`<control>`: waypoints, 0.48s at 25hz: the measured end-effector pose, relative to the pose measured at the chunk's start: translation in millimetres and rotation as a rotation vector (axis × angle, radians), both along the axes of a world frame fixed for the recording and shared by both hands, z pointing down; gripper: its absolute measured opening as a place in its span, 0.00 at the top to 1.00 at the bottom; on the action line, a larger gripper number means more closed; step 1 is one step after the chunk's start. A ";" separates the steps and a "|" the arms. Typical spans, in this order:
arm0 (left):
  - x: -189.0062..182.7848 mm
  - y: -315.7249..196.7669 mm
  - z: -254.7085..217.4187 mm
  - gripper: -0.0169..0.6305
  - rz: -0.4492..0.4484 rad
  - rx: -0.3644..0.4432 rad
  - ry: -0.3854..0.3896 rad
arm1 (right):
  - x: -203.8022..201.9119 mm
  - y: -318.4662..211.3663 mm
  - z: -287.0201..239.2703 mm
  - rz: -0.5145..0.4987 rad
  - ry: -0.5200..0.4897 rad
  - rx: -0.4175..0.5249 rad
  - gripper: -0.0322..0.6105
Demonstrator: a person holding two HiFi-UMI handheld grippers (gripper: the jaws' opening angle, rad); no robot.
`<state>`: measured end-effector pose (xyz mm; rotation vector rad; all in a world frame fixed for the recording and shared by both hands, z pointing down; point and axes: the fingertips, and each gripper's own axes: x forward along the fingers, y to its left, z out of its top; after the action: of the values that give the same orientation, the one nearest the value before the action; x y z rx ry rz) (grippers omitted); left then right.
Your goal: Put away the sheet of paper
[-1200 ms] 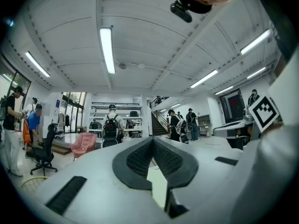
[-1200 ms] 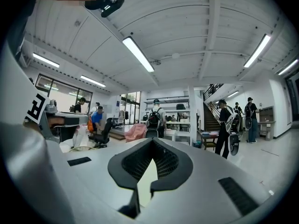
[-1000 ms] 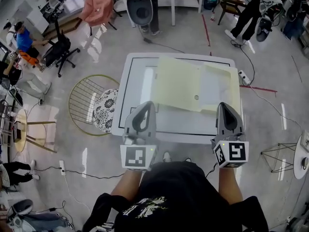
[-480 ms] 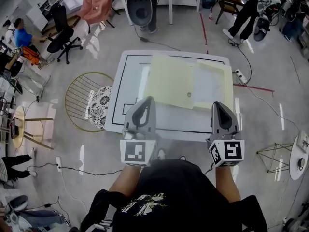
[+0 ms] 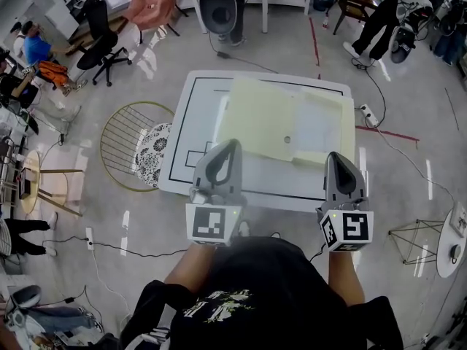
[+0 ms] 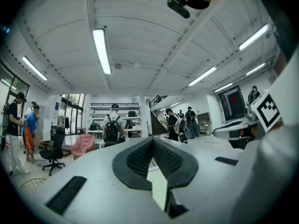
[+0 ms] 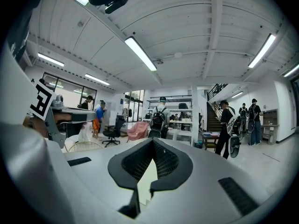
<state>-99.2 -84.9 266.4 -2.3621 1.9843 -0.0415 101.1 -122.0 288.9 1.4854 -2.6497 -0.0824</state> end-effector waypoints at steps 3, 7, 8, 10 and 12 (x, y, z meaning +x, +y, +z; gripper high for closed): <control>1.9 -2.7 0.7 0.97 -0.008 0.001 0.000 | -1.3 -3.2 1.5 -0.016 0.002 -0.008 0.95; 2.8 -5.5 0.6 0.97 -0.010 -0.001 -0.005 | -3.7 -6.9 3.1 -0.031 0.009 -0.010 0.95; 2.8 -5.4 1.0 0.97 -0.010 -0.002 -0.006 | -4.1 -7.6 3.3 -0.035 0.015 -0.013 0.95; 3.5 -5.8 3.4 0.97 -0.014 -0.009 -0.001 | -3.9 -10.2 2.6 -0.042 0.023 -0.013 0.95; 3.4 -7.4 4.3 0.97 -0.018 -0.014 0.002 | -4.2 -13.5 1.5 -0.045 0.021 -0.010 0.95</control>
<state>-95.7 -92.3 270.7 -2.3536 2.0130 -0.0533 96.9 -135.6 290.4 1.4143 -2.6630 -0.0879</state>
